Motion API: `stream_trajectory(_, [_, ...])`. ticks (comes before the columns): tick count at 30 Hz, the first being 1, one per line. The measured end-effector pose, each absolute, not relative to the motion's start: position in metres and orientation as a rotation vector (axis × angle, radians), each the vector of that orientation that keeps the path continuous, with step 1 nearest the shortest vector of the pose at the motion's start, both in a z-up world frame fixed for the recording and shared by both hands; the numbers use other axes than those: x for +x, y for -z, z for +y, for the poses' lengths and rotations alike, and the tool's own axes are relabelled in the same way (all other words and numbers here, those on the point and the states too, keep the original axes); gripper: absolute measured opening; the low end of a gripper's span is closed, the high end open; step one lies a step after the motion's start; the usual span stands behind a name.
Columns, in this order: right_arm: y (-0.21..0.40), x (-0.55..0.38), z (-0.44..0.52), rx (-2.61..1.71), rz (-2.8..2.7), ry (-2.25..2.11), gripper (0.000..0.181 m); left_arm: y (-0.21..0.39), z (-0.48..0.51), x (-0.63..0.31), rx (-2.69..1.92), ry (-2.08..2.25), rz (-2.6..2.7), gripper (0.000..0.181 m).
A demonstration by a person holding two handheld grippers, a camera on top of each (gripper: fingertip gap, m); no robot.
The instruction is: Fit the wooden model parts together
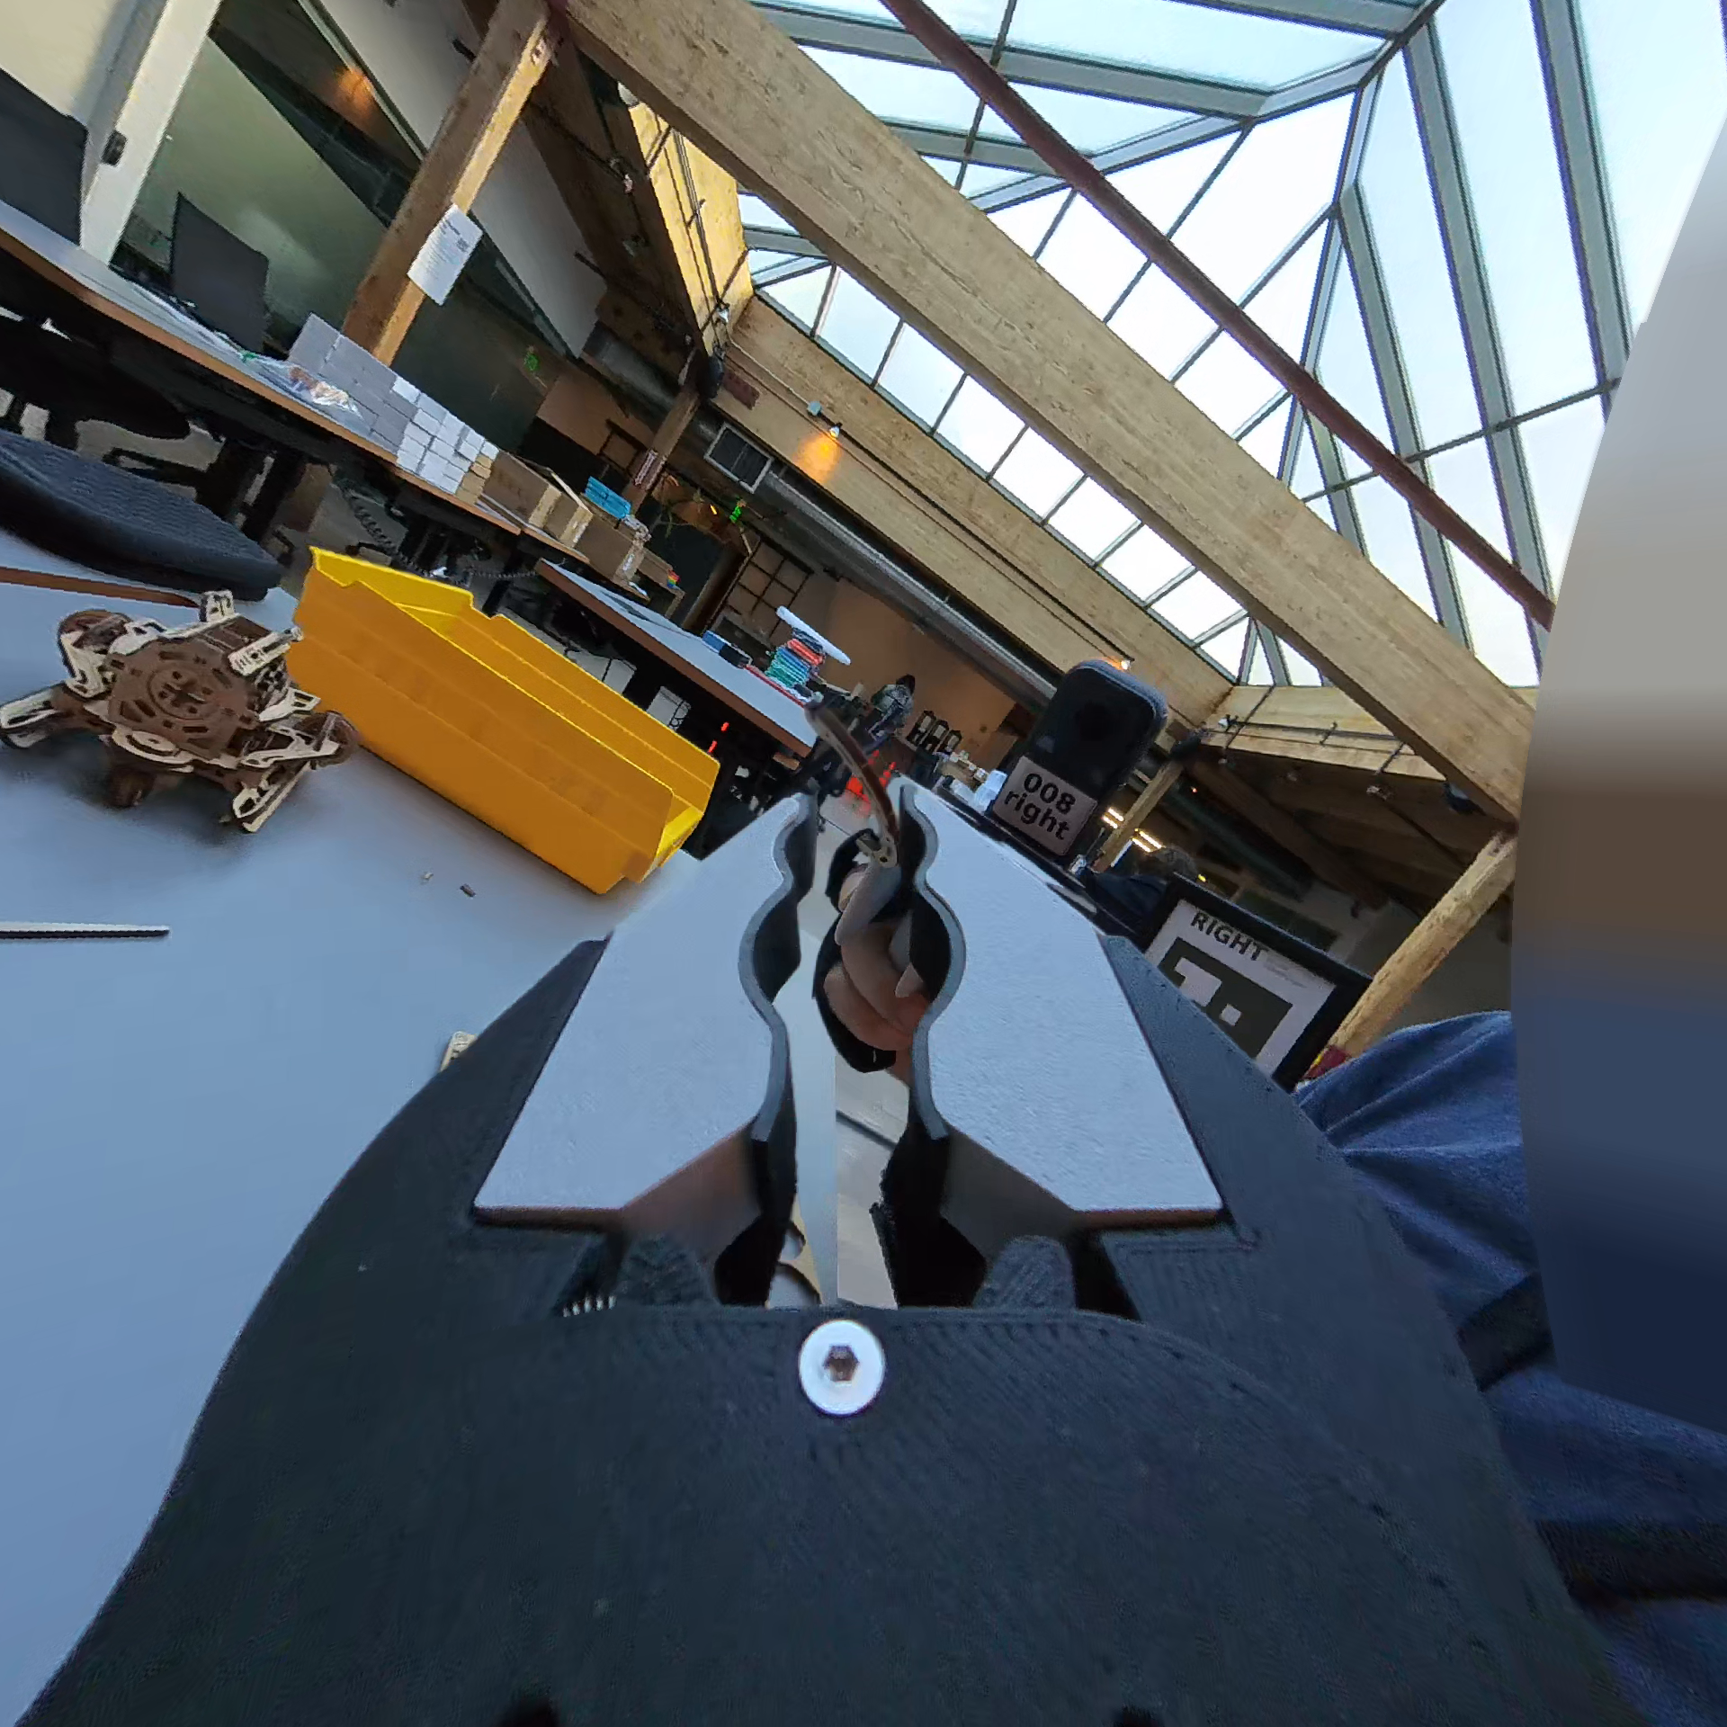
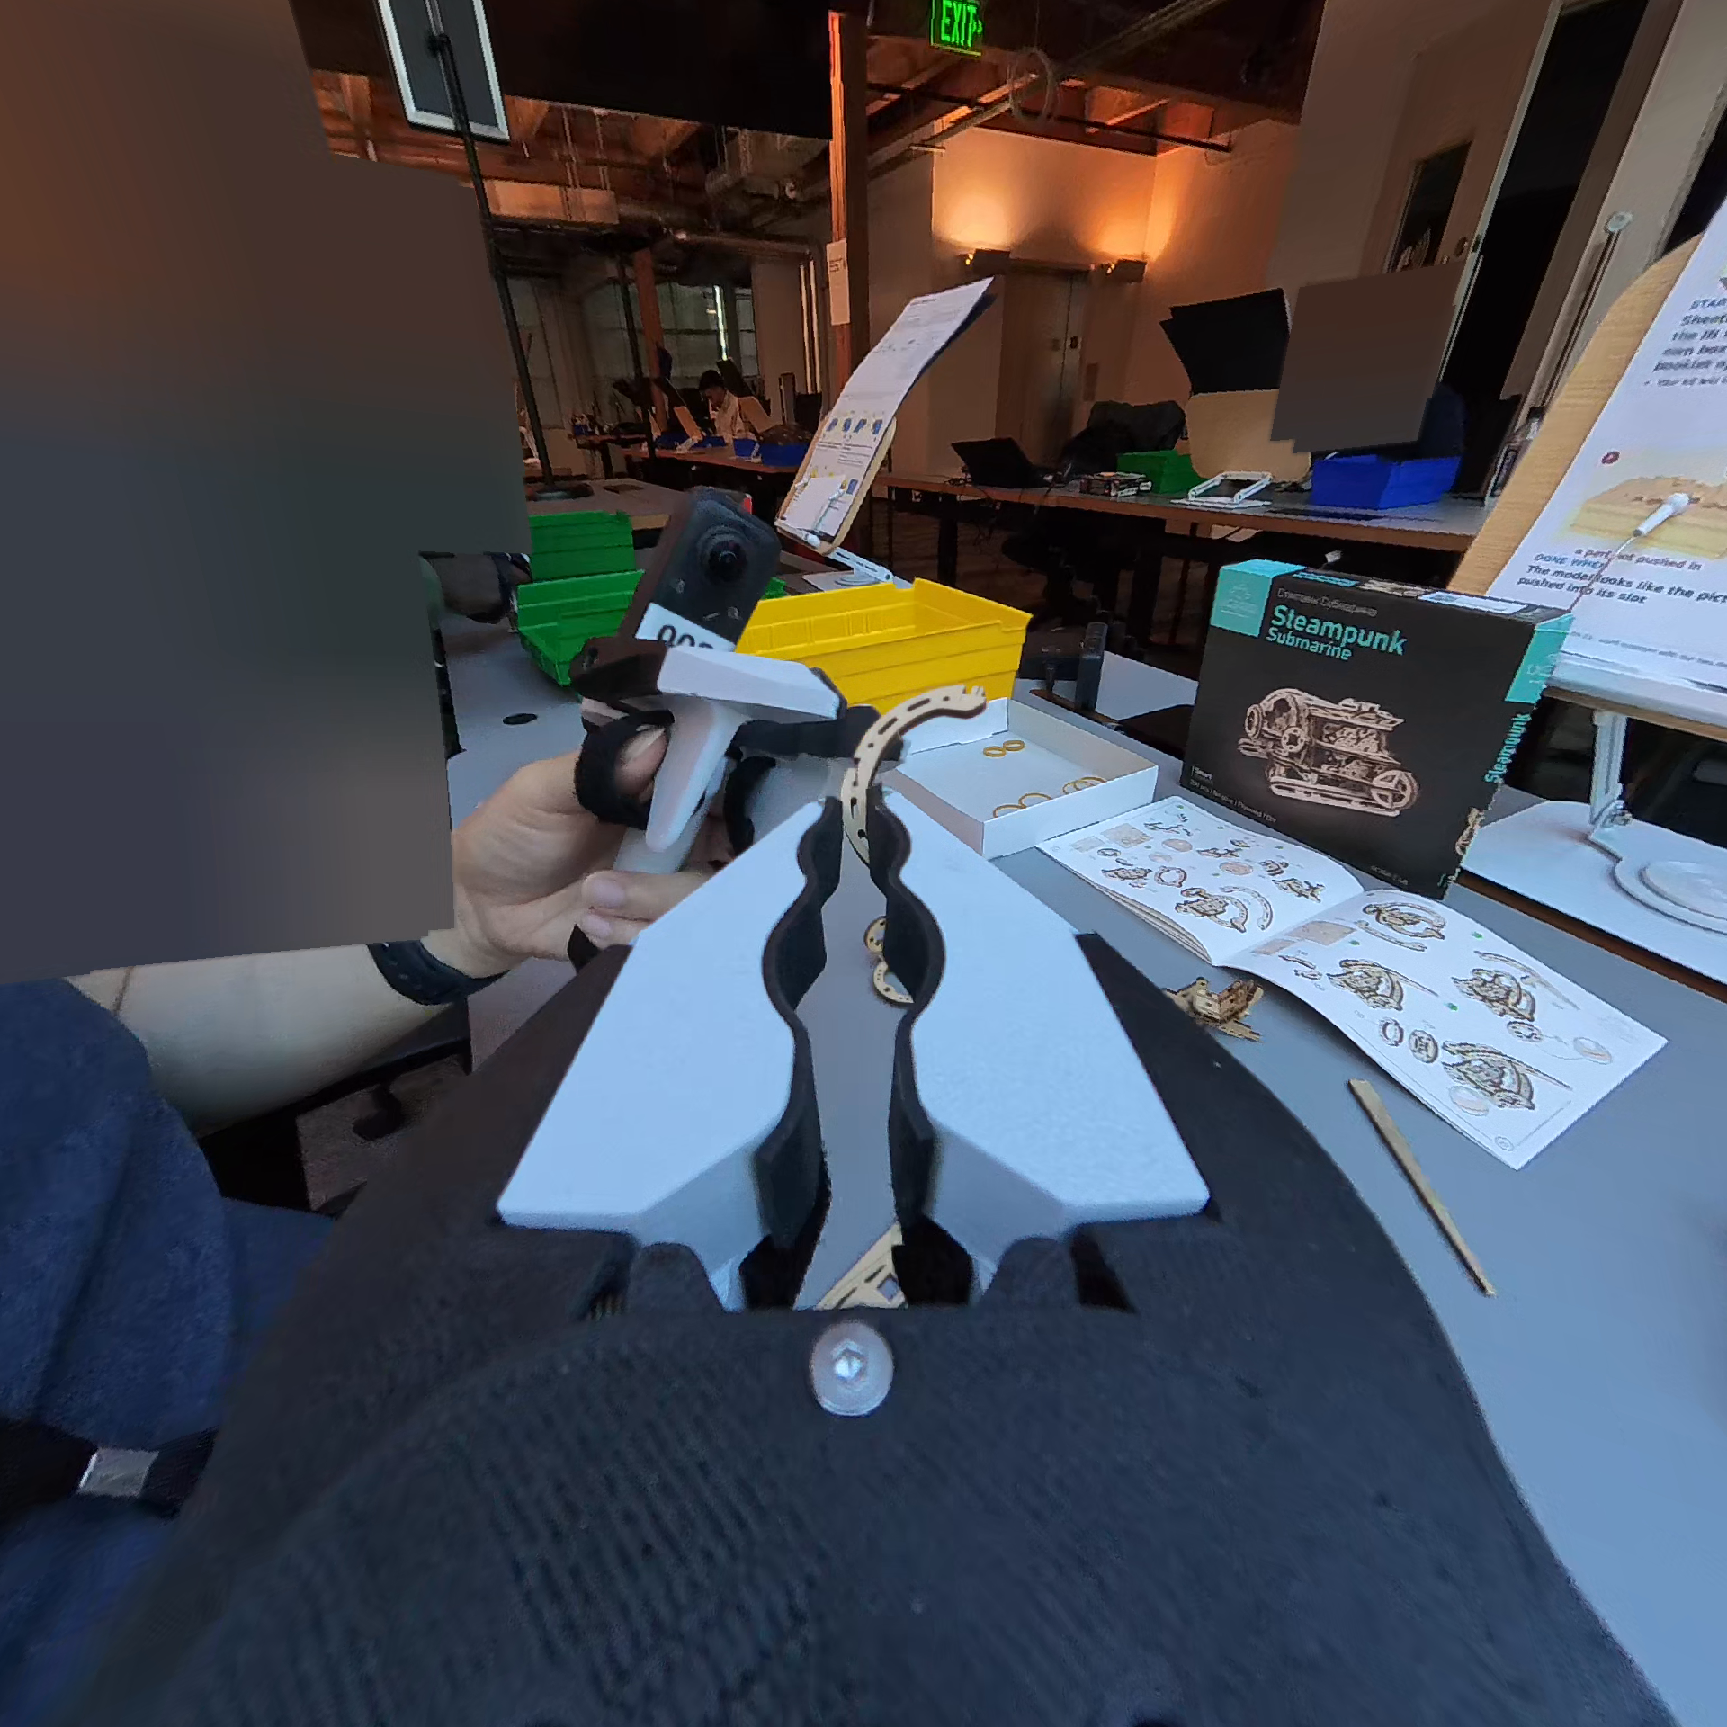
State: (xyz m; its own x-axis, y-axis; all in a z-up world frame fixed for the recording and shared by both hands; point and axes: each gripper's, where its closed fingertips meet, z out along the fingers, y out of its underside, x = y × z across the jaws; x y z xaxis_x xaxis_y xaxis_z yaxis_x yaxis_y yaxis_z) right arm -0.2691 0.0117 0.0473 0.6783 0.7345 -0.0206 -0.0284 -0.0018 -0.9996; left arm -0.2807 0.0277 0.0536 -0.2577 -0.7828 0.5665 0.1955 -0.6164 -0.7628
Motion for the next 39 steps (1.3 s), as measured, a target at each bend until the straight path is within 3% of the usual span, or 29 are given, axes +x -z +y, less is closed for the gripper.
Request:
stream_trajectory(3, [-0.046, -0.273, 0.012, -1.473, -0.657, -0.6, 0.004, -0.056, 0.02, -0.275, -1.33, 1.894, 0.806, 0.024])
stream_trajectory(11, [-0.047, -0.261, 0.015, -1.483, -0.615, -0.526, 0.004, -0.034, 0.035, -0.275, -1.44, 1.778, 0.785, 0.016])
stream_trajectory(18, [-0.041, -0.266, 0.02, -1.471, -0.725, -0.191, 0.004, -0.04, 0.023, -0.264, -1.433, 1.765, 0.794, 0.026])
stream_trajectory(23, [-0.04, -0.261, 0.022, -1.447, -0.753, -0.004, 0.004, -0.033, 0.034, -0.26, -1.495, 1.72, 0.726, 0.024])
stream_trajectory(25, [-0.04, -0.259, 0.021, -1.438, -0.745, 0.027, 0.004, -0.023, 0.047, -0.265, -1.55, 1.684, 0.651, 0.009])
stream_trajectory(30, [-0.039, -0.254, 0.023, -1.447, -0.723, 0.024, 0.004, -0.015, 0.051, -0.273, -1.574, 1.712, 0.603, 0.023])
stream_trajectory(36, [-0.042, -0.263, 0.021, -1.459, -0.626, -0.35, 0.004, -0.039, 0.025, -0.265, -1.41, 1.716, 0.733, 0.022])
stream_trajectory(39, [-0.053, -0.258, 0.015, -1.413, -0.523, -0.606, 0.004, -0.047, 0.021, -0.265, -1.376, 1.821, 0.728, 0.011])
